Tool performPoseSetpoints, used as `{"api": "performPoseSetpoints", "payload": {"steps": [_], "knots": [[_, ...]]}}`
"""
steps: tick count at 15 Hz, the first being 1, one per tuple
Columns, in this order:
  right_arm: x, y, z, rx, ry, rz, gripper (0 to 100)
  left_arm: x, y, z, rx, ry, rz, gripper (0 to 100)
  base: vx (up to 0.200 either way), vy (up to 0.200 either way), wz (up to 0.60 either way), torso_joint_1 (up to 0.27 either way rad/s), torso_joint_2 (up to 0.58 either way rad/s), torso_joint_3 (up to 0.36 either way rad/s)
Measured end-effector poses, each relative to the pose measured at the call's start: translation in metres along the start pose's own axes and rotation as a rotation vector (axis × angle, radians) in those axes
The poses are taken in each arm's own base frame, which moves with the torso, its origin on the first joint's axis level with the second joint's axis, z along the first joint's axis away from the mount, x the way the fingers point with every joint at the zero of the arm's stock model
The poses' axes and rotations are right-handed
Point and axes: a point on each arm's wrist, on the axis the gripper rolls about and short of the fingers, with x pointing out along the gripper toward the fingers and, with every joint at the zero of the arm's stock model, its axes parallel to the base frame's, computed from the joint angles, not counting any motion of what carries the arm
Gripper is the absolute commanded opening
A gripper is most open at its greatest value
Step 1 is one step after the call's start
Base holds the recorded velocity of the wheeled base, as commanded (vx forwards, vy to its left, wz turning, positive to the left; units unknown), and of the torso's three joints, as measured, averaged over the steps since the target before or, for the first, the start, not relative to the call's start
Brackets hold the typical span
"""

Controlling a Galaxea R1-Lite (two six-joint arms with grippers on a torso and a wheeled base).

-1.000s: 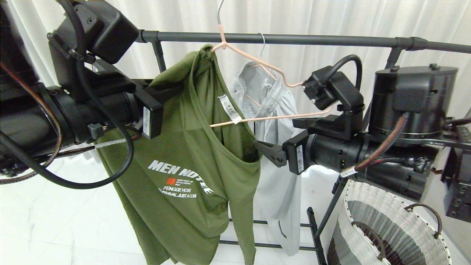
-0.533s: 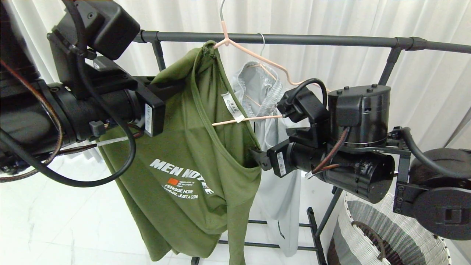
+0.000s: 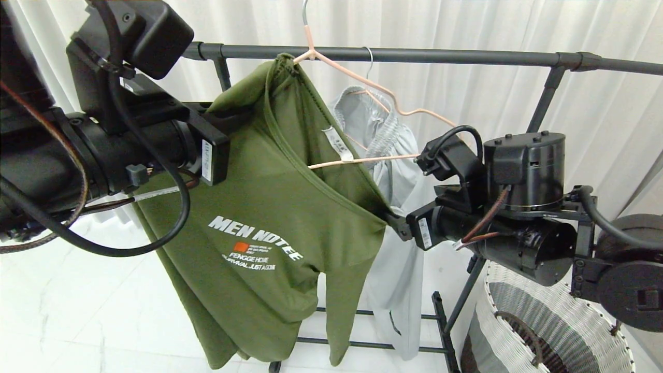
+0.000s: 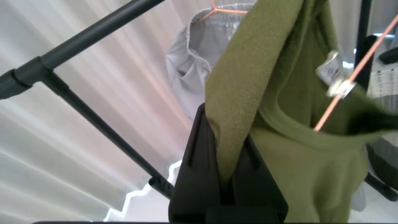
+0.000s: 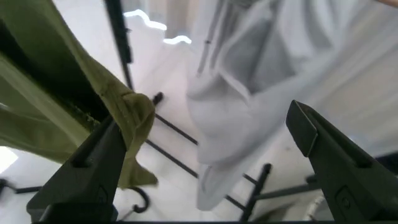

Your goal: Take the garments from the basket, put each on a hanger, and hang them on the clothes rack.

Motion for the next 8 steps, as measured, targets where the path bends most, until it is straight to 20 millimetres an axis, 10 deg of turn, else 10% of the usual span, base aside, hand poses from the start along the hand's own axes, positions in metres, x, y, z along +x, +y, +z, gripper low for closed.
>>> {"api": "performPoseSetpoints", "payload": {"steps": [8], "knots": [[-0.011, -0.066, 0.006, 0.0, -0.026, -0.161, 100, -0.01, -0.003, -0.013, 0.032, 0.038, -0.004, 0, 0.0, 0.0, 0.0, 0.0, 0.0, 0.0]]}}
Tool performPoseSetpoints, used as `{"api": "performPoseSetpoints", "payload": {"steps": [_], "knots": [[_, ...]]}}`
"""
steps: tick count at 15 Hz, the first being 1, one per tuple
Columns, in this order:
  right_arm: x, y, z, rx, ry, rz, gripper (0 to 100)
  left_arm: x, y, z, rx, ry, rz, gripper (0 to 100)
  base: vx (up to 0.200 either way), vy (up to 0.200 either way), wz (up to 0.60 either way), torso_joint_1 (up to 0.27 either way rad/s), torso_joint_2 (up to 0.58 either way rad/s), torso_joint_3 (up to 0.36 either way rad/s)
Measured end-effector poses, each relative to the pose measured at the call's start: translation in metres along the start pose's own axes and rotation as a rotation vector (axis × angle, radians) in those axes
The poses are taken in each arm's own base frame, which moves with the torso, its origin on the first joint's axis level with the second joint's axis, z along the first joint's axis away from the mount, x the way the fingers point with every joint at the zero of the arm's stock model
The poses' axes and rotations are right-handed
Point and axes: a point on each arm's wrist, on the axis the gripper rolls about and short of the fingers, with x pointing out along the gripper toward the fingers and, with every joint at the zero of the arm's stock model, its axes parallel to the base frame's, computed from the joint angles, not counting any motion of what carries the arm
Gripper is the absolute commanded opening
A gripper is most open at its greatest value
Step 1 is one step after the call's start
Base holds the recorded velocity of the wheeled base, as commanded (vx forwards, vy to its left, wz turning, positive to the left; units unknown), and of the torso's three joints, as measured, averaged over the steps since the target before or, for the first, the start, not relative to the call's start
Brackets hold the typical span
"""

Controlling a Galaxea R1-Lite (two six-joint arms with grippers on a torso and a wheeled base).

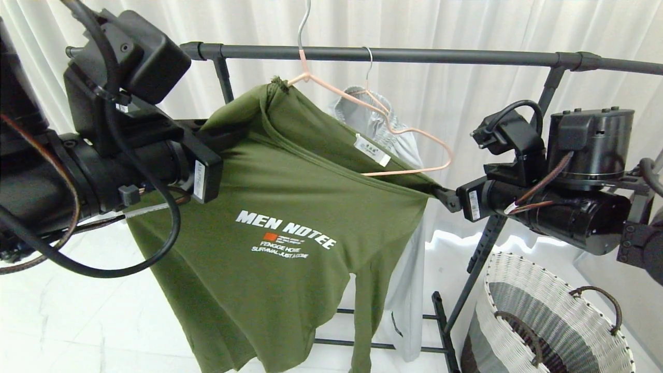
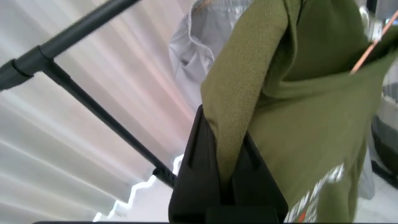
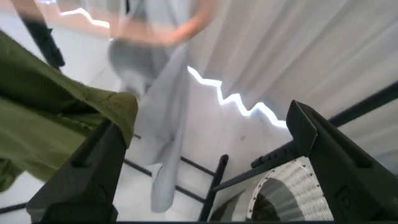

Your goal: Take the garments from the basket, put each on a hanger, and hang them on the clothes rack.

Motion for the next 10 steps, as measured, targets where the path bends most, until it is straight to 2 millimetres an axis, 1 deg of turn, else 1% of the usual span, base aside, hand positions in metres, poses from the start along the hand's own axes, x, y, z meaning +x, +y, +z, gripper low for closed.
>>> {"api": "performPoseSetpoints", "payload": {"steps": [2, 4, 7, 10], "knots": [[-0.003, -0.006, 0.003, 0.007, -0.013, -0.009, 100, -0.005, -0.002, -0.008, 0.035, 0.022, -0.005, 0, 0.0, 0.0, 0.0, 0.0, 0.0, 0.0], [-0.009, -0.01, 0.006, 0.011, -0.026, -0.003, 100, -0.009, 0.0, -0.018, 0.082, 0.057, 0.009, 0, 0.0, 0.0, 0.0, 0.0, 0.0, 0.0], [-0.014, -0.012, 0.01, -0.003, -0.046, 0.003, 100, -0.012, 0.002, -0.027, 0.102, 0.082, 0.025, 0, 0.0, 0.0, 0.0, 0.0, 0.0, 0.0], [-0.02, -0.014, 0.018, -0.031, -0.082, 0.046, 100, -0.012, -0.003, -0.038, 0.155, 0.104, 0.02, 0, 0.0, 0.0, 0.0, 0.0, 0.0, 0.0]]}}
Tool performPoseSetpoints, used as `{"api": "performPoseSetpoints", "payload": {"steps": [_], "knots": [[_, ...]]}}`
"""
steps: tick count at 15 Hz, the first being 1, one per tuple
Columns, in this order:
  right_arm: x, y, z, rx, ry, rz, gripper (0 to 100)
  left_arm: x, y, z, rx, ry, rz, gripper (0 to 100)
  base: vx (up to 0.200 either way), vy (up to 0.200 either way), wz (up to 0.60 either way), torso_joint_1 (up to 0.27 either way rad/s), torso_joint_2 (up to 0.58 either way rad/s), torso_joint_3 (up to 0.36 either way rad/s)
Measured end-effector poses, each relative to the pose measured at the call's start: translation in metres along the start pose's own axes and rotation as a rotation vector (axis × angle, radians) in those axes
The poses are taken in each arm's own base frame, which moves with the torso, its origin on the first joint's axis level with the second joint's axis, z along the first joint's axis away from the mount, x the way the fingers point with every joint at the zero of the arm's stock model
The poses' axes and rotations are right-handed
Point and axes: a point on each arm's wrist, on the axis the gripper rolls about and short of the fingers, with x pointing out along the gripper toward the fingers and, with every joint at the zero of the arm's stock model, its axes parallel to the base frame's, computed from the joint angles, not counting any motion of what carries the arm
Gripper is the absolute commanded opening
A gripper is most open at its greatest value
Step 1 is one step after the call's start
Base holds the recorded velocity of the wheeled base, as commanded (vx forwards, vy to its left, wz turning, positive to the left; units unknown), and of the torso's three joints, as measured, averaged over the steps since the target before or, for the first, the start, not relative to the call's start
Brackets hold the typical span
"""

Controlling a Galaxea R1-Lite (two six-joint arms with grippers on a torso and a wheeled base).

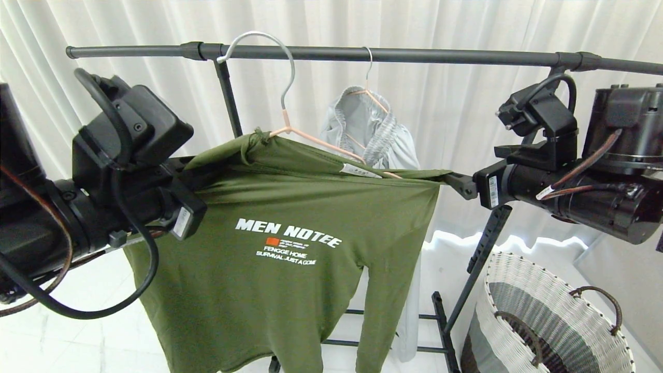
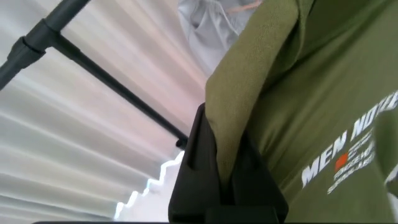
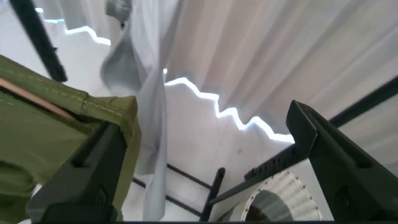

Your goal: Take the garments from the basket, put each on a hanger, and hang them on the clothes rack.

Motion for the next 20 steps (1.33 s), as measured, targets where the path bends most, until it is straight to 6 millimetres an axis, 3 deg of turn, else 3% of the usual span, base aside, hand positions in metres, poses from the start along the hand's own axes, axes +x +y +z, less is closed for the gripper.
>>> {"api": "performPoseSetpoints", "payload": {"steps": [5, 10, 13, 20], "knots": [[-0.014, -0.001, 0.025, -0.014, -0.014, 0.057, 100, 0.002, -0.008, -0.014, 0.024, 0.055, -0.02, 0, 0.0, 0.0, 0.0, 0.0, 0.0, 0.0], [-0.049, 0.022, 0.042, -0.038, -0.023, 0.235, 100, 0.006, -0.006, -0.015, -0.005, 0.049, 0.001, 0, 0.0, 0.0, 0.0, 0.0, 0.0, 0.0], [-0.063, 0.03, 0.043, -0.053, -0.016, 0.373, 100, 0.006, -0.01, -0.008, -0.083, 0.006, -0.013, 0, 0.0, 0.0, 0.0, 0.0, 0.0, 0.0], [-0.07, 0.021, 0.054, -0.064, 0.006, 0.525, 100, 0.004, -0.011, 0.005, -0.128, -0.166, -0.085, 0, 0.0, 0.0, 0.0, 0.0, 0.0, 0.0]]}}
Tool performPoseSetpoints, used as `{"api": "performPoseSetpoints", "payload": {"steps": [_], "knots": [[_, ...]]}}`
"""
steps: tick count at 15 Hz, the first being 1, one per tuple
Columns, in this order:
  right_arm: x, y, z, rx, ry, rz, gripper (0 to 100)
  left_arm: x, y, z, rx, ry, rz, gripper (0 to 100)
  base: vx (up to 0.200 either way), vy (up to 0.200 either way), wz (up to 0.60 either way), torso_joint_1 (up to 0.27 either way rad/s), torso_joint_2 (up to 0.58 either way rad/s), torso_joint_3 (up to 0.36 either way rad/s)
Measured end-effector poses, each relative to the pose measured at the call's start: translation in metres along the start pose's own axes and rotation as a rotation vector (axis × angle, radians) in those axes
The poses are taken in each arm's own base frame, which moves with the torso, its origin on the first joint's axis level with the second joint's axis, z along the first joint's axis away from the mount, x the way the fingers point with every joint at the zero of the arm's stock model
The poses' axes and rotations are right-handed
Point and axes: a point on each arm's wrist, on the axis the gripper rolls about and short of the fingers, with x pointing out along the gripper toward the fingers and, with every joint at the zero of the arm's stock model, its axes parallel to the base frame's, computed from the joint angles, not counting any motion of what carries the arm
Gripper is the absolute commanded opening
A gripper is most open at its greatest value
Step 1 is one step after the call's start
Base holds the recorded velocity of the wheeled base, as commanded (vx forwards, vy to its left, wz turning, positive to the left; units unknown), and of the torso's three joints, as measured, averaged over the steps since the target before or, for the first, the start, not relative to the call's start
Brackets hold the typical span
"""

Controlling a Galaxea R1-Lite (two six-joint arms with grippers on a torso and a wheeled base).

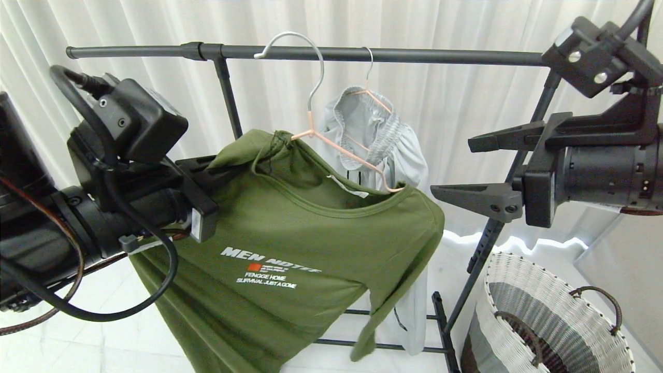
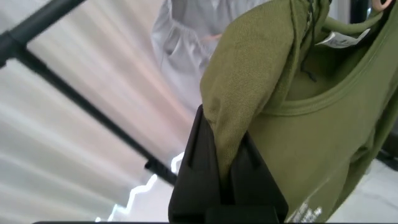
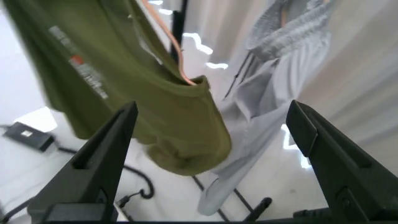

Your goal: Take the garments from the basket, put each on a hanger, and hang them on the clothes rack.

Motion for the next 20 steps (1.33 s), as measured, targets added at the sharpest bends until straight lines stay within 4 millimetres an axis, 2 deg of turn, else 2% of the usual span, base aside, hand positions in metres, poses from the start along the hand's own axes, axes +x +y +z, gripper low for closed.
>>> {"api": "performPoseSetpoints", "payload": {"steps": [5, 11, 14, 20], "knots": [[-0.005, -0.013, 0.02, -0.044, 0.042, 0.156, 100, 0.0, 0.001, 0.009, -0.042, -0.089, -0.001, 0, 0.0, 0.0, 0.0, 0.0, 0.0, 0.0], [0.031, -0.015, 0.03, -0.118, 0.044, 0.244, 100, -0.005, -0.009, 0.021, -0.039, -0.157, -0.056, 0, 0.0, 0.0, 0.0, 0.0, 0.0, 0.0], [0.05, -0.006, 0.031, -0.129, 0.049, 0.289, 100, -0.006, -0.012, 0.024, -0.039, -0.171, -0.07, 0, 0.0, 0.0, 0.0, 0.0, 0.0, 0.0], [0.062, 0.006, 0.028, -0.134, 0.068, 0.336, 100, -0.006, -0.012, 0.025, -0.038, -0.175, -0.073, 0, 0.0, 0.0, 0.0, 0.0, 0.0, 0.0]]}}
